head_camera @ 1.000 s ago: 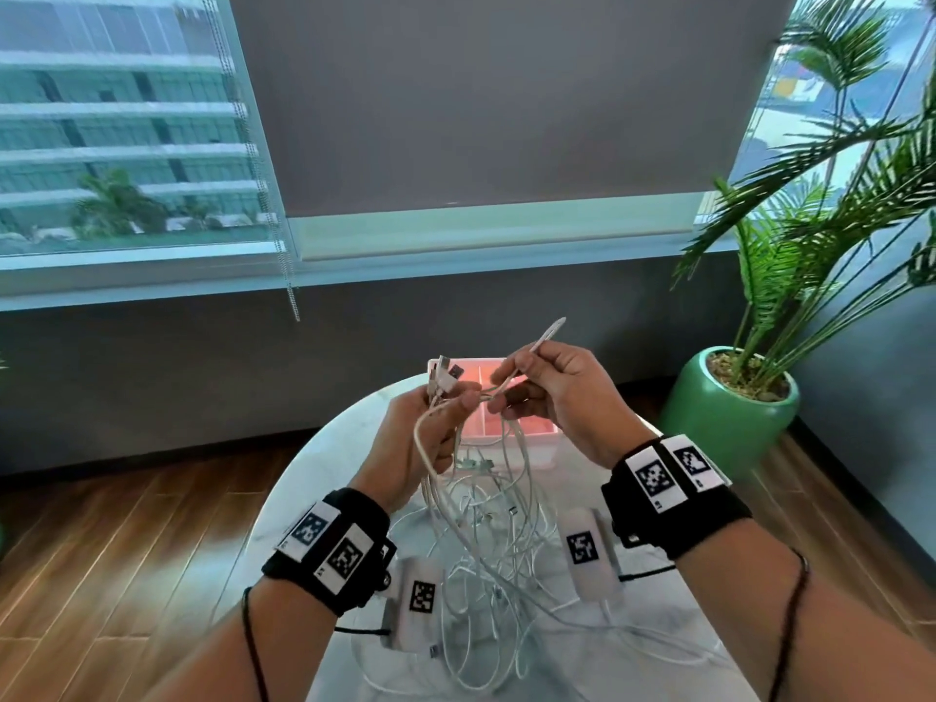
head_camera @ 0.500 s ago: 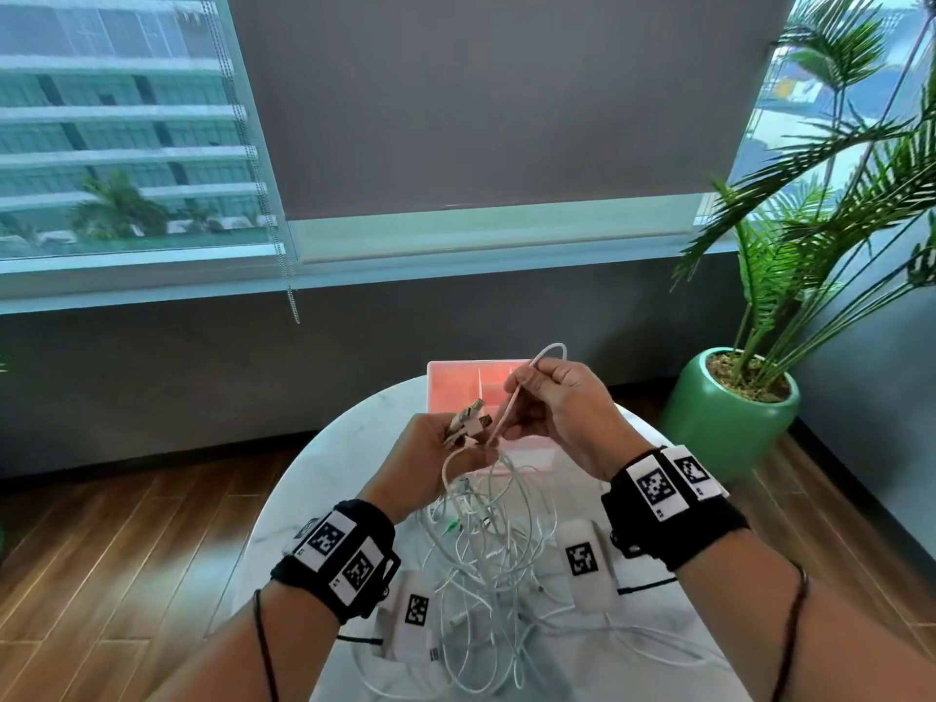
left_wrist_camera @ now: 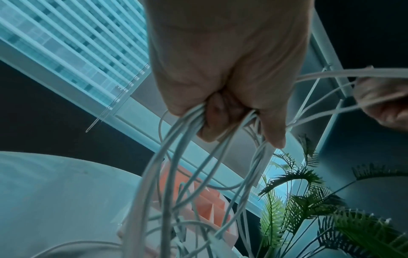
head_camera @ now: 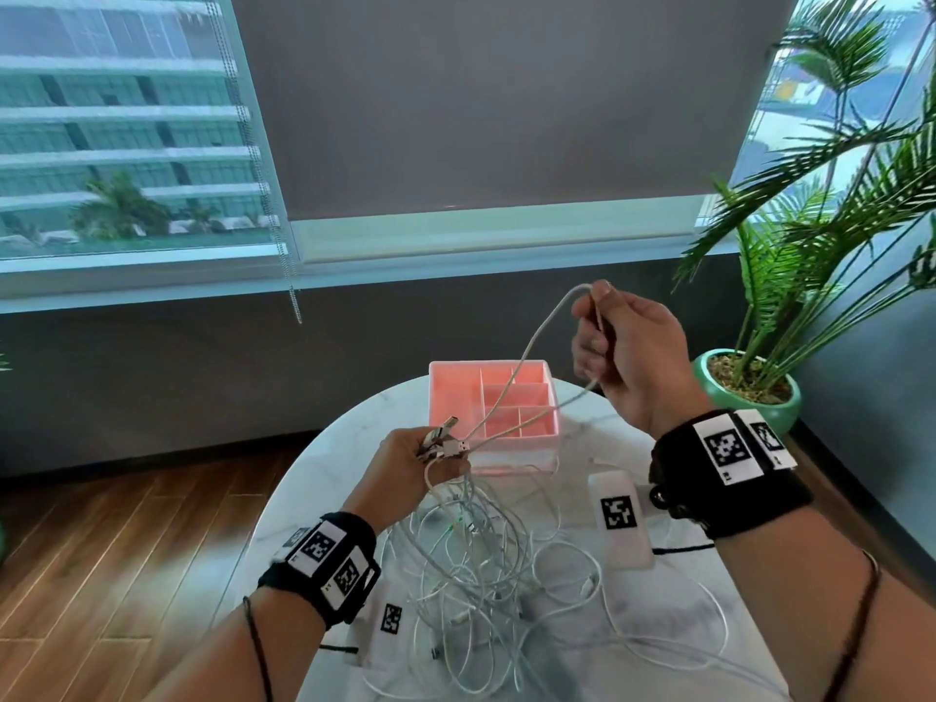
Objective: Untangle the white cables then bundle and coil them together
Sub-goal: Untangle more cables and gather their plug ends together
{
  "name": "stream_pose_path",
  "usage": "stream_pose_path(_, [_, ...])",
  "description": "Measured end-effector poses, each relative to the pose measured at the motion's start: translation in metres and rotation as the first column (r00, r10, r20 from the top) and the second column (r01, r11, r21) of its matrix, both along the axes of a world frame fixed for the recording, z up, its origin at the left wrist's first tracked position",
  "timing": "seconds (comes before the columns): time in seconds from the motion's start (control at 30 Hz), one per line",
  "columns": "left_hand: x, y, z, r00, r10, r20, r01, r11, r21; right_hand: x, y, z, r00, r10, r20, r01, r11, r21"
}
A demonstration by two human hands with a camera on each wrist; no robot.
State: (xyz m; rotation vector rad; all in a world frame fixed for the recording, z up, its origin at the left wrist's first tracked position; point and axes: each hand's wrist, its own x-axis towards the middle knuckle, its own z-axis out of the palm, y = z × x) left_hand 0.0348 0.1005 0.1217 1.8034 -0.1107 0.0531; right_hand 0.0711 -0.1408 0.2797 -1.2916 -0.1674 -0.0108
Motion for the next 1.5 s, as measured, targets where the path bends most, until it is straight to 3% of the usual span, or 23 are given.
stream_pose_path(0.13, [-0.001,-0.002,0.004,0.997,0.079,-0.015,-0.079,0.996,-0.044,0.009,-0.014,-0.043,0.995,-0.085,-0.050,0.076,0.983,-0.169])
stream_pose_path(0.23, [0.001,-0.004,0.006,0.988,0.144,-0.050,-0.149,0.984,-0.095,0.001,-0.011,-0.091,0.969,0.013,-0.246,-0.058,0.983,-0.176])
stream_pose_path(0.3, [0.003,-0.008,0.007,0.985,0.157,-0.067,-0.161,0.985,-0.062,-0.012,0.000,-0.116,0.946,0.121,-0.299,-0.200,0.948,-0.249])
stream_pose_path(0.37, [0.001,-0.017,0.010,0.989,0.132,-0.061,-0.135,0.990,-0.050,-0.026,0.015,-0.130,0.951,0.198,-0.237,-0.285,0.857,-0.429])
stream_pose_path(0.43, [0.000,-0.025,0.012,0.996,0.083,-0.045,-0.085,0.996,-0.036,-0.033,0.029,-0.134,0.962,0.231,-0.144,-0.272,0.809,-0.521])
stream_pose_path(0.6, [-0.007,-0.035,0.015,0.999,0.049,0.004,-0.049,0.999,0.007,-0.026,0.042,-0.130,0.995,0.095,-0.024,-0.093,0.847,-0.523])
stream_pose_path(0.8, [-0.007,-0.030,0.009,0.999,0.035,-0.033,-0.034,0.999,0.023,-0.027,0.046,-0.124,0.995,0.076,-0.062,-0.097,0.830,-0.549])
stream_pose_path(1.0, [-0.008,-0.027,0.012,0.999,0.016,-0.036,-0.014,0.999,0.049,-0.024,0.041,-0.096,0.972,0.143,-0.187,-0.192,0.941,-0.279])
stream_pose_path(1.13, [-0.008,-0.019,0.013,0.979,0.064,-0.195,-0.073,0.997,-0.040,-0.022,0.029,-0.084,0.961,0.143,-0.236,-0.178,0.975,-0.133])
stream_pose_path(1.27, [-0.006,-0.010,0.008,0.956,0.126,-0.264,-0.129,0.992,0.009,-0.013,0.015,-0.076,0.970,0.034,-0.239,-0.019,0.998,0.061])
stream_pose_path(1.5, [-0.013,0.018,-0.008,0.911,0.259,-0.320,-0.254,0.965,0.059,0.017,-0.038,-0.063,0.935,-0.311,-0.173,0.324,0.944,0.055])
